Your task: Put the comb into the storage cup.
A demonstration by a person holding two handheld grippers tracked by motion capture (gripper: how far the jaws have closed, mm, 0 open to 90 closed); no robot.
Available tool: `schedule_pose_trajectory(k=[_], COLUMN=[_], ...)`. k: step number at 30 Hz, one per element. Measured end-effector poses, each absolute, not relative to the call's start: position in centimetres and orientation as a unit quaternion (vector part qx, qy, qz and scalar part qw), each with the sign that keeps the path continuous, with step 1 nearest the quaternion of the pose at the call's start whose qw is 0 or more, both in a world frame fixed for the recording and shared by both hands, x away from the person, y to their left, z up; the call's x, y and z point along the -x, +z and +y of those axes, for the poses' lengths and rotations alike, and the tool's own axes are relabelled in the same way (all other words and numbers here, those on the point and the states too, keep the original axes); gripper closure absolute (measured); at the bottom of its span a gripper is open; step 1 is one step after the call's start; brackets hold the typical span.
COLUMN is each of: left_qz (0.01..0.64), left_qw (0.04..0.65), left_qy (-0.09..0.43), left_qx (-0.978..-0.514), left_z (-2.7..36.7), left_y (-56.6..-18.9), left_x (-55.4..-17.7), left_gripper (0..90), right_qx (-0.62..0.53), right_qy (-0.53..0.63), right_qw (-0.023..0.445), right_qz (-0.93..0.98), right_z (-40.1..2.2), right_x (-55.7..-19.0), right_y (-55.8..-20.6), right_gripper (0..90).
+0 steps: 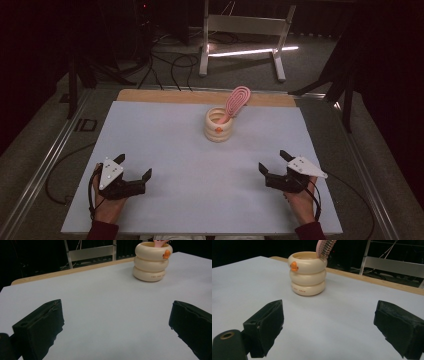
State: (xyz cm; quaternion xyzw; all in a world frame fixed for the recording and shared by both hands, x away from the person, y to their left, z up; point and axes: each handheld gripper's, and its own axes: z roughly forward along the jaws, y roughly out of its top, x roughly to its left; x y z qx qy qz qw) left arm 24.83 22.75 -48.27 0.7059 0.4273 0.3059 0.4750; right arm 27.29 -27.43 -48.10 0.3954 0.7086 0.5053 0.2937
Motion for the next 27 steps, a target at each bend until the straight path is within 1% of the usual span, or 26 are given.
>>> schedule_pose_trajectory(k=[9, 24, 27], left_qz=[0.43, 0.428, 0.426], left_qw=[0.476, 0.48, 0.478], left_qy=[0.309, 0.318, 0.317], left_qx=[-0.702, -0.697, -0.7], left_z=[23.1, 23.4, 23.4], left_y=[-48.2, -48.1, -48.2], left_x=[-24.8, -24.2, -24.1], left_gripper=[0.5, 0.5, 0.5], right_qx=[-0.394, -0.399, -0.404], right_qy=[0.507, 0.506, 0.507], right_qw=[0.287, 0.301, 0.298], right_qz=[0.711, 0.703, 0.701], right_z=[-27.7, -28.2, -28.4], right_x=[-26.5, -24.7, -24.8], right_y=[-48.7, -49.0, -49.1], right_gripper=[9.2, 8.8, 8.8])
